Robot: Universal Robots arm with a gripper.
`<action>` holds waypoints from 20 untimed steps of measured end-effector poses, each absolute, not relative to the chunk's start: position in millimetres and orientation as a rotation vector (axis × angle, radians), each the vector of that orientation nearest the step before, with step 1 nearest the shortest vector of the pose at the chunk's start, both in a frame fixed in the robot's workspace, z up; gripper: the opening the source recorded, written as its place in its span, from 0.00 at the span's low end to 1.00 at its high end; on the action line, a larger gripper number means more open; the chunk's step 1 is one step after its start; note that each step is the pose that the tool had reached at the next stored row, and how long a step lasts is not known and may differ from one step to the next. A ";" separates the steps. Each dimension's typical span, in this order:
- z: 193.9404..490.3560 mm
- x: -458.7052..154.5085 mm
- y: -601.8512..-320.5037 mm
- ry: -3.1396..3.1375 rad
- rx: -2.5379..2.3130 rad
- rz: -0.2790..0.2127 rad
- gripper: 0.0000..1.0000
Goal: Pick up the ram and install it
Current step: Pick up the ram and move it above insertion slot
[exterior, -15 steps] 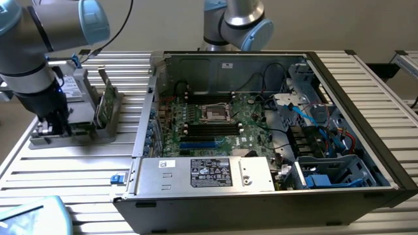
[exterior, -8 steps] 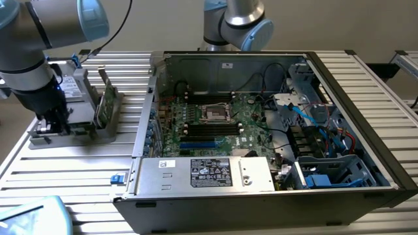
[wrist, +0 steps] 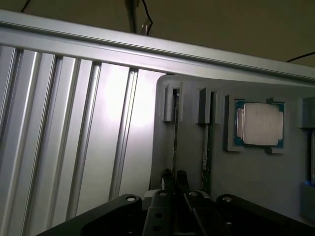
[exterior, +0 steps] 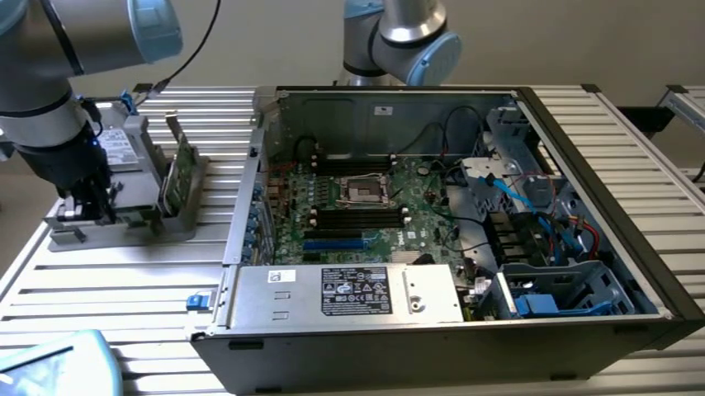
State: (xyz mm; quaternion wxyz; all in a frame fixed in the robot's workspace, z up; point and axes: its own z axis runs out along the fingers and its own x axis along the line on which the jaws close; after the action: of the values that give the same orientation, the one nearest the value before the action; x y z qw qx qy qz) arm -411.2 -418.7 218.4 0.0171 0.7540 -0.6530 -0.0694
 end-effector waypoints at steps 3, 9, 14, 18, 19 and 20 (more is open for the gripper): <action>224.8 -411.0 -418.7 -2.028 2.342 -0.219 0.14; 235.9 -410.8 -418.7 -2.027 2.340 -0.221 0.14; 256.4 -409.4 -418.8 -2.027 2.340 -0.222 0.14; 274.2 -403.6 -418.8 -2.026 2.340 -0.223 0.14; 279.0 -401.1 -418.7 -2.027 2.340 -0.223 0.14; 283.4 -398.4 -418.7 -2.026 2.340 -0.223 0.14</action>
State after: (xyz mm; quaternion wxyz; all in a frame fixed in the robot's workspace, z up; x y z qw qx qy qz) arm -398.4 -418.7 283.4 0.0192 0.7538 -0.6529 -0.0719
